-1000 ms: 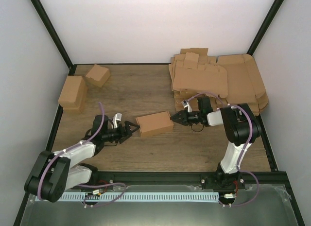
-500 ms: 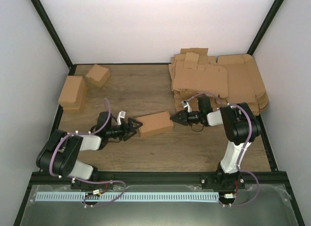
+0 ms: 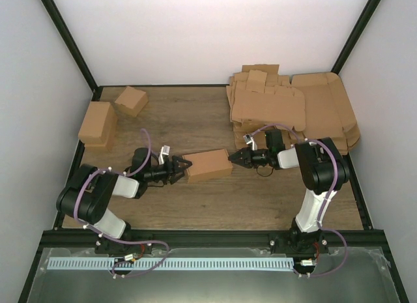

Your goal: Fold the paper box

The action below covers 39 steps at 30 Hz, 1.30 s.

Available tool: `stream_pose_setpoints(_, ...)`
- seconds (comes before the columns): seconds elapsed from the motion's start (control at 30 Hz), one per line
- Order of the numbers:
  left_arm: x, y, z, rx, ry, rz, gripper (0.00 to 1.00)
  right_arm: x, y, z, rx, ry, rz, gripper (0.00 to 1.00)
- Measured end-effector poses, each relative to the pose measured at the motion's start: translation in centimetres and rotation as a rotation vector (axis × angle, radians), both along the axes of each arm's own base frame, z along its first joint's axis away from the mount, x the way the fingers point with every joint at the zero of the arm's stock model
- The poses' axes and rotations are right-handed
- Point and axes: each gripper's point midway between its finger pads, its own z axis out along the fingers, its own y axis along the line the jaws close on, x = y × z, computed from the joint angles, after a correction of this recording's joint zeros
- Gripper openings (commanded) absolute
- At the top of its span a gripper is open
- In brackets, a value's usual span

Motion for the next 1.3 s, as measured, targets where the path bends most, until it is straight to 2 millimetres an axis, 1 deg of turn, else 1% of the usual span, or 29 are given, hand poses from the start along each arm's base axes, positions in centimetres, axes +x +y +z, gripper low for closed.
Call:
stream_pose_setpoints(0.07, 0.1, 0.0, 0.2, -0.005, -0.005, 0.001, 0.64, 0.0, 0.0, 0.0, 0.000, 0.000, 0.000, 0.24)
stream_pose_setpoints(0.13, 0.1, -0.1, 0.3, -0.009, -0.007, 0.003, 0.57, 0.0, 0.0, 0.0, 0.000, 0.000, 0.000, 0.24)
stream_pose_setpoints(0.17, 0.2, -0.1, 0.3, -0.011, -0.007, 0.003, 0.51, 0.0, 0.0, 0.0, 0.000, 0.000, 0.000, 0.25)
stream_pose_setpoints(0.2, 0.2, -0.1, 0.4, -0.013, -0.007, 0.004, 0.47, 0.0, 0.0, 0.0, 0.000, 0.000, -0.001, 0.25)
stream_pose_setpoints(0.27, 0.2, -0.1, 0.4, -0.013, -0.006, 0.003, 0.43, 0.0, 0.0, 0.0, -0.001, 0.000, -0.001, 0.28)
stream_pose_setpoints(0.37, 0.2, -0.1, 0.5, -0.004, -0.003, 0.001, 0.43, 0.0, -0.1, 0.0, -0.012, 0.002, -0.009, 0.32)
stream_pose_setpoints(0.43, 0.3, -0.1, 1.0, 0.010, -0.016, -0.002, 0.43, 0.1, -0.2, 0.2, -0.024, 0.002, -0.019, 0.36)
stream_pose_setpoints(0.47, 0.5, -0.1, 1.6, 0.018, -0.032, -0.004, 0.43, 0.1, -0.3, 0.4, -0.032, -0.002, -0.026, 0.39)
stream_pose_setpoints(0.57, 0.9, 0.2, 3.4, 0.030, -0.077, -0.001, 0.43, 0.5, -0.6, 1.8, -0.049, -0.040, -0.050, 0.50)
stream_pose_setpoints(0.63, 1.6, 1.1, 4.8, 0.034, -0.108, 0.024, 0.43, 0.8, -0.8, 3.6, -0.058, -0.087, -0.072, 0.52)
stream_pose_setpoints(0.67, 2.0, 2.0, 5.6, 0.037, -0.122, 0.049, 0.43, 1.0, -1.0, 4.5, -0.064, -0.114, -0.087, 0.53)
stream_pose_setpoints(0.7, 2.8, 3.4, 6.5, 0.042, -0.137, 0.092, 0.42, 1.1, -1.1, 5.5, -0.066, -0.143, -0.100, 0.53)
stream_pose_setpoints(0.73, 3.6, 5.0, 7.4, 0.051, -0.156, 0.140, 0.41, 1.2, -1.3, 6.6, -0.070, -0.176, -0.114, 0.53)
stream_pose_setpoints(0.8, 5.0, 8.5, 9.4, 0.071, -0.195, 0.247, 0.36, 1.4, -1.6, 8.5, -0.074, -0.236, -0.140, 0.53)
stream_pose_setpoints(0.83, 5.6, 10.5, 10.6, 0.082, -0.215, 0.306, 0.36, 1.5, -1.7, 9.4, -0.076, -0.261, -0.152, 0.53)
stream_pose_setpoints(0.9, 6.5, 14.8, 13.3, 0.106, -0.266, 0.437, 0.40, 1.5, -2.0, 10.8, -0.079, -0.303, -0.173, 0.53)
stream_pose_setpoints(0.93, 6.7, 16.8, 14.3, 0.114, -0.285, 0.497, 0.40, 1.4, -2.1, 11.3, -0.080, -0.316, -0.180, 0.53)
stream_pose_setpoints(1.0, 6.8, 21.8, 16.5, 0.130, -0.320, 0.651, 0.40, 1.3, -2.2, 12.0, -0.080, -0.334, -0.190, 0.53)
stream_pose_setpoints(1.07, 6.6, 25.6, 17.2, 0.140, -0.321, 0.773, 0.40, 1.2, -2.3, 12.2, -0.080, -0.336, -0.192, 0.53)
stream_pose_setpoints(1.13, 6.4, 28.8, 17.4, 0.142, -0.299, 0.878, 0.40, 1.1, -2.3, 12.1, -0.082, -0.328, -0.192, 0.53)
stream_pose_setpoints(1.2, 6.6, 30.9, 17.4, 0.133, -0.270, 0.950, 0.40, 1.0, -2.3, 12.0, -0.085, -0.320, -0.191, 0.53)
stream_pose_setpoints(1.3, 7.0, 33.2, 17.1, 0.109, -0.235, 1.045, 0.40, 0.8, -2.4, 12.0, -0.088, -0.313, -0.191, 0.53)
